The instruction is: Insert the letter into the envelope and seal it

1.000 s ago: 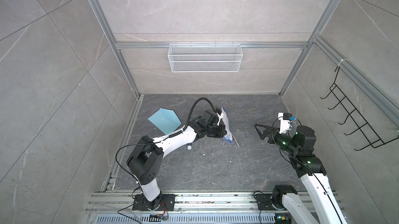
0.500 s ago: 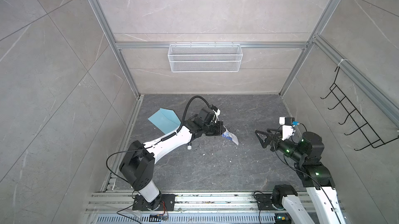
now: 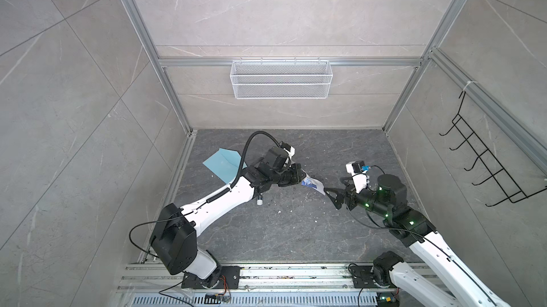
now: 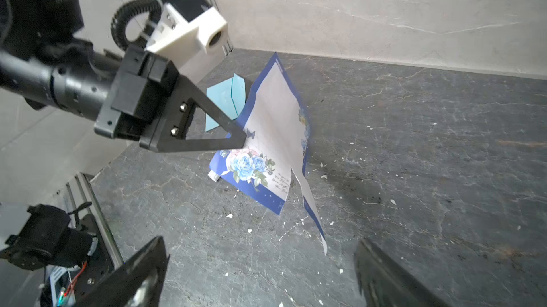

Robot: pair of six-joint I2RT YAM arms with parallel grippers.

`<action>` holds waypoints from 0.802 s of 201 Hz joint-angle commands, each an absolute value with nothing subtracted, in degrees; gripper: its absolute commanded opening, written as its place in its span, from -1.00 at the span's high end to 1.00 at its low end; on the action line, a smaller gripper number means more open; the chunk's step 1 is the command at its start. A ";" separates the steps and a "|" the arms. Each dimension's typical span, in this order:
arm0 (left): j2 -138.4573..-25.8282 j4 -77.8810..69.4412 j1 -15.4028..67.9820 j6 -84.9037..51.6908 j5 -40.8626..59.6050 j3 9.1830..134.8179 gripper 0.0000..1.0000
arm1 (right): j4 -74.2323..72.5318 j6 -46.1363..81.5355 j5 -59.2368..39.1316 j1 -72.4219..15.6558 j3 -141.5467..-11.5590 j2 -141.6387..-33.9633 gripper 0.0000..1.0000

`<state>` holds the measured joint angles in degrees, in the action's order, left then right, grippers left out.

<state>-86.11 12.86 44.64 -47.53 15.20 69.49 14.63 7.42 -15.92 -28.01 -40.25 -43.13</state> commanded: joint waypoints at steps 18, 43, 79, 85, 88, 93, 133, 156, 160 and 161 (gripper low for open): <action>-82.12 14.52 44.40 -49.34 13.36 68.70 1.00 | 4.86 -7.04 3.66 -41.56 -37.47 -47.16 -0.99; -81.32 14.01 44.39 -50.15 13.92 67.91 1.00 | -0.94 -15.79 16.09 -50.97 -37.02 -53.50 -0.99; -79.53 14.00 44.42 -51.03 14.58 66.25 1.00 | -10.13 -22.09 24.82 -56.82 -37.22 -61.76 -1.00; -79.09 14.06 44.46 -51.06 14.47 65.97 1.00 | -11.04 -22.22 25.55 -57.14 -37.39 -62.51 -0.98; -78.92 14.19 44.46 -51.09 14.38 65.87 1.00 | -11.28 -22.23 25.68 -57.20 -37.36 -62.72 -0.97; -78.53 14.23 44.47 -51.15 14.31 65.55 1.00 | -12.05 -22.20 26.10 -57.30 -37.41 -63.12 -0.94; -75.96 13.54 44.39 -51.86 13.97 63.55 1.00 | -16.30 -22.08 26.19 -58.09 -36.96 -66.68 -0.59; -75.47 13.34 44.44 -52.20 14.20 63.38 1.00 | -18.75 -22.33 26.56 -58.35 -36.52 -67.98 -0.33; -75.42 13.31 44.43 -52.29 14.25 63.33 1.00 | -19.01 -22.43 26.52 -58.36 -36.49 -68.17 -0.29; -75.42 13.29 44.41 -52.29 14.29 63.30 1.00 | -19.09 -22.42 26.53 -58.36 -36.48 -68.23 -0.28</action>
